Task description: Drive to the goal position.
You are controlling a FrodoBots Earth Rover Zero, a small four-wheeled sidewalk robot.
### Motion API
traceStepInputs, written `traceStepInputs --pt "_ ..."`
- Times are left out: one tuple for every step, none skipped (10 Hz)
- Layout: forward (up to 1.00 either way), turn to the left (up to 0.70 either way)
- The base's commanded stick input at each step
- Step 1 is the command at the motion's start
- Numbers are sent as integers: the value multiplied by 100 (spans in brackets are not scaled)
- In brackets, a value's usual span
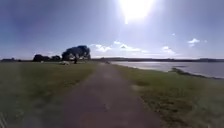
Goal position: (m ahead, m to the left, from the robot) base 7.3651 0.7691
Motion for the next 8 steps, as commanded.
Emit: traceStepInputs --pt "70 5" --pt "70 5" --pt "70 5" --pt "70 5" --pt "70 5" --pt "70 5" --pt "70 5" --pt "70 5"
